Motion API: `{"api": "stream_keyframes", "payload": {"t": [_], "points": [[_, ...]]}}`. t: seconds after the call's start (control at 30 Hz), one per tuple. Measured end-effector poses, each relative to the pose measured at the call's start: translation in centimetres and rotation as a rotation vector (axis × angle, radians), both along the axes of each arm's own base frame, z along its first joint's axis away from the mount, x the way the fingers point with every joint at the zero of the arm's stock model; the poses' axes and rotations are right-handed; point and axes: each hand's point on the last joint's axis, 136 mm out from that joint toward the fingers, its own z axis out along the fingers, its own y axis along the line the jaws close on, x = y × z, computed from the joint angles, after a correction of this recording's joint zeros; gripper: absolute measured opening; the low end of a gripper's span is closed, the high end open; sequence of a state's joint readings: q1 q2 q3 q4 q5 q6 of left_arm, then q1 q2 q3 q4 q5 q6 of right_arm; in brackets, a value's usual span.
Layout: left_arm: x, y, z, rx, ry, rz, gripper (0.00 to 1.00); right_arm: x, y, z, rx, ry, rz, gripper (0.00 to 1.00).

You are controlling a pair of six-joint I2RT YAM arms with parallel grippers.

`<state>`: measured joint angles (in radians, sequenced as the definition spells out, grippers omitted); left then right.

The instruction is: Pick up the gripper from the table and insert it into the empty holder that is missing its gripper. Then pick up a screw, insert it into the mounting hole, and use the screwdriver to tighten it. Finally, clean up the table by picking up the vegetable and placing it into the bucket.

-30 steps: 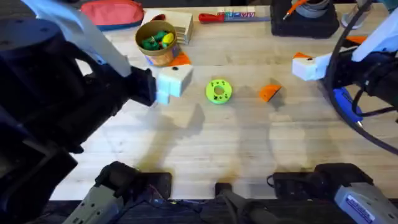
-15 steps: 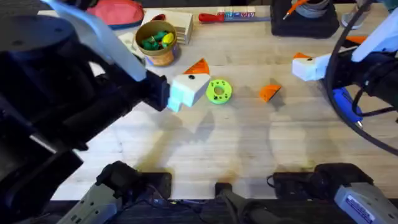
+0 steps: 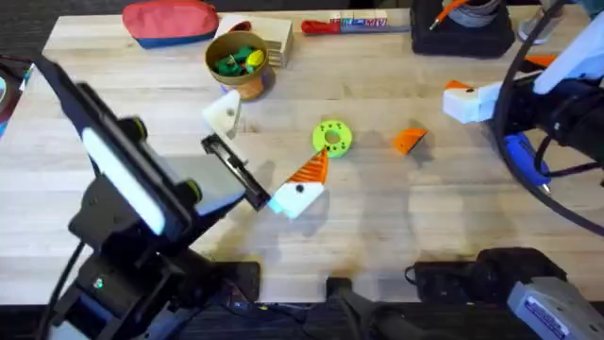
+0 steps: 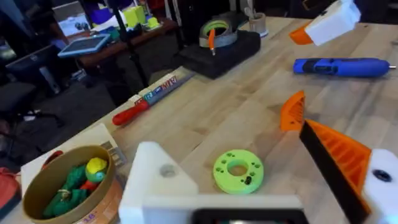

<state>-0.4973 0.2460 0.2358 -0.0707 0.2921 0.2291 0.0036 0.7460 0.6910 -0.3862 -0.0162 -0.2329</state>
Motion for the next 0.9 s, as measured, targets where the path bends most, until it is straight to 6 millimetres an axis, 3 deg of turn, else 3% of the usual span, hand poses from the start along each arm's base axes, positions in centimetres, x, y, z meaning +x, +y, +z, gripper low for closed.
{"api": "stream_keyframes", "payload": {"t": [0.3, 0.33, 0.37, 0.9], "points": [[-1.7, 0.1, -2.0, -0.102, -0.029, -0.043, 0.988, 0.0, 0.0, 0.0, 0.000, 0.000, 0.000, 0.991], [-1.7, -0.1, -2.6, -0.103, -0.017, -0.050, 0.987, 0.0, 0.0, 0.0, 0.000, 0.000, 0.000, 0.990], [-1.9, -0.7, -5.4, -0.083, 0.060, -0.085, 0.988, 0.0, 0.0, 0.0, 0.000, 0.000, 0.000, 0.991], [-3.2, -1.7, -5.4, -0.092, 0.071, -0.180, 0.988, 0.0, 0.0, 0.0, 0.000, 0.000, 0.000, 0.990]]}}
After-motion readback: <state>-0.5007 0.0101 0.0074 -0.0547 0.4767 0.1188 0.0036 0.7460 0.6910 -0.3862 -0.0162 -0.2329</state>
